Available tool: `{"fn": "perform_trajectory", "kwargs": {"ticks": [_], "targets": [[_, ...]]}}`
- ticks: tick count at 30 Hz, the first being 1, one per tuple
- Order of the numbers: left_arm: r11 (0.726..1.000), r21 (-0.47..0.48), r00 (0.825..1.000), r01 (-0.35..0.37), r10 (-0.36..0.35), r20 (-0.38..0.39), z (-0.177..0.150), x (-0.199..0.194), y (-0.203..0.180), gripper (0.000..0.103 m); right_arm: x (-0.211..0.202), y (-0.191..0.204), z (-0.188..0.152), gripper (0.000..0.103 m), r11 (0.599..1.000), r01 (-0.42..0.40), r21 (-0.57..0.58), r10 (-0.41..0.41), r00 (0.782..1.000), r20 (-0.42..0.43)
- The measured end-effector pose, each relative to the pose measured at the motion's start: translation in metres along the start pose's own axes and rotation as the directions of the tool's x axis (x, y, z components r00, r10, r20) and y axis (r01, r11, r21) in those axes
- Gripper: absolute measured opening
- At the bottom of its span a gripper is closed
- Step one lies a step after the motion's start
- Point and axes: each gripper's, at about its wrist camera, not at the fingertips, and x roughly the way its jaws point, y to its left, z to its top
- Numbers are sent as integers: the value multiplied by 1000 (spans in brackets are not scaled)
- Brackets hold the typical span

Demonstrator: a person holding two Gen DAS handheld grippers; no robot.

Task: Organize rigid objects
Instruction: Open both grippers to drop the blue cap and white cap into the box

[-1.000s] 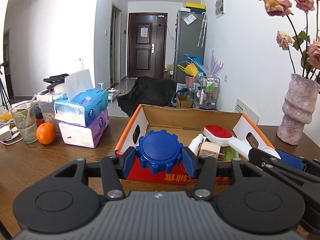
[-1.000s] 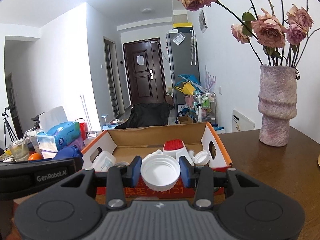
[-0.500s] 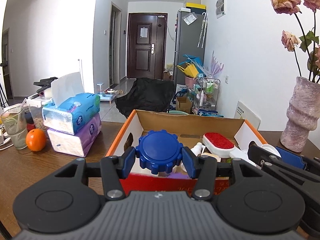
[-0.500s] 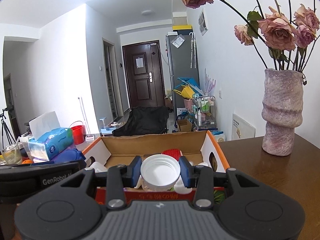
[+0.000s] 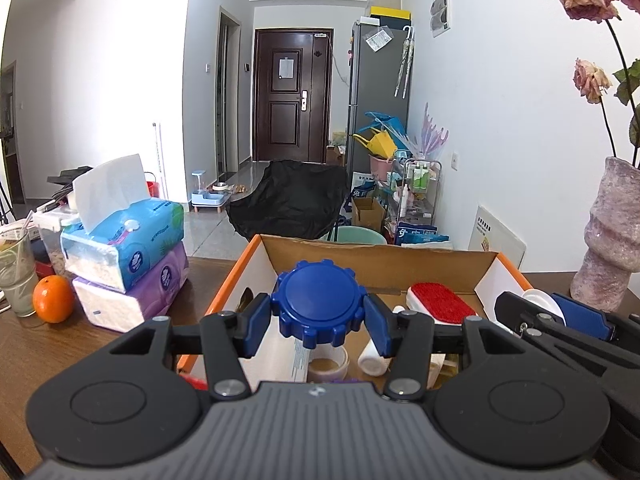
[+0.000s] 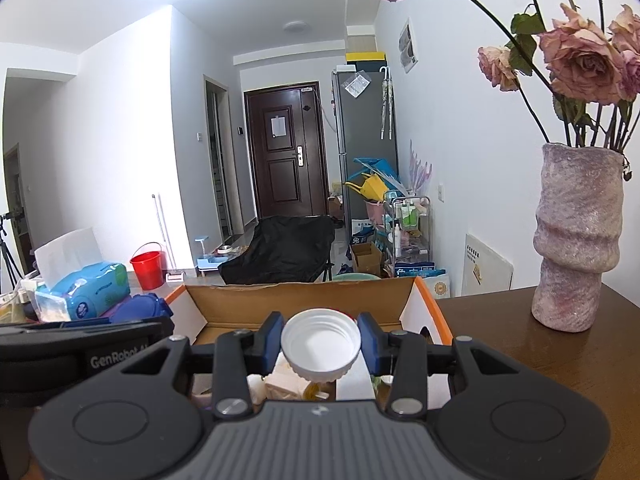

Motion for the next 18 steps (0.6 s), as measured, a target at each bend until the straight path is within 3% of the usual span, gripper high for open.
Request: {"fn": "perform_trajectory", "kwargs": {"ticks": [18], "targets": [[1000,4,1000,-12,12,-21,8,43,3,52,39,4,5,39,999,-9,-49,8,1000,-26]]}}
